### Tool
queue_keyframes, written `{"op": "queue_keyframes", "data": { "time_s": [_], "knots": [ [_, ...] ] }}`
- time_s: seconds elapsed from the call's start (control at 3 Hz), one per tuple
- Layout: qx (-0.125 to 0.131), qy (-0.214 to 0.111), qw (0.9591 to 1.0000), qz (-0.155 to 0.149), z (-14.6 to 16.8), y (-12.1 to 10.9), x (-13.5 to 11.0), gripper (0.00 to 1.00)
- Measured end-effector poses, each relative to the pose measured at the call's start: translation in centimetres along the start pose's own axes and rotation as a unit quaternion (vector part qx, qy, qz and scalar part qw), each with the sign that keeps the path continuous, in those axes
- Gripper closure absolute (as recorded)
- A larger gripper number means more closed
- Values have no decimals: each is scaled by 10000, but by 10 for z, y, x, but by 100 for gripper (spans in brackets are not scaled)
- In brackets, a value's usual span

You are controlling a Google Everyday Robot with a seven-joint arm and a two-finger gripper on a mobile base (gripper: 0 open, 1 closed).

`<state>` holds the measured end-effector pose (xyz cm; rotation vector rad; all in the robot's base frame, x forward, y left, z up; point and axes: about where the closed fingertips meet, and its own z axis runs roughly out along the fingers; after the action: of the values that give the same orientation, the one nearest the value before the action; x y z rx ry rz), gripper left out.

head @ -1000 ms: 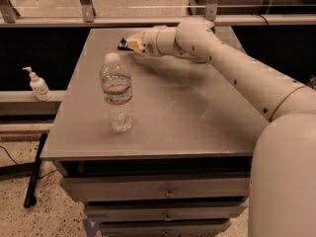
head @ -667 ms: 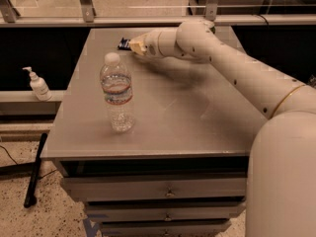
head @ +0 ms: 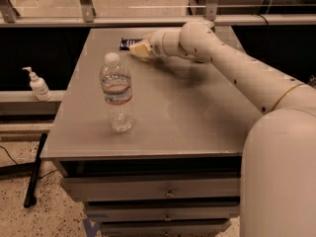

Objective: Pick rxbar blueberry

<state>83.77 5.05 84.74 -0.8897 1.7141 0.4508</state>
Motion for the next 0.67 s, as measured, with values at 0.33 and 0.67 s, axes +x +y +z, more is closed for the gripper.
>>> {"op": "queue_keyframes", "data": {
  "time_s": [0.33,0.67],
  "knots": [
    [105,-35,9999,-18,-2,-9,0,0],
    [103,-24,9999,-1,0,-11,3,0]
  ]
}}
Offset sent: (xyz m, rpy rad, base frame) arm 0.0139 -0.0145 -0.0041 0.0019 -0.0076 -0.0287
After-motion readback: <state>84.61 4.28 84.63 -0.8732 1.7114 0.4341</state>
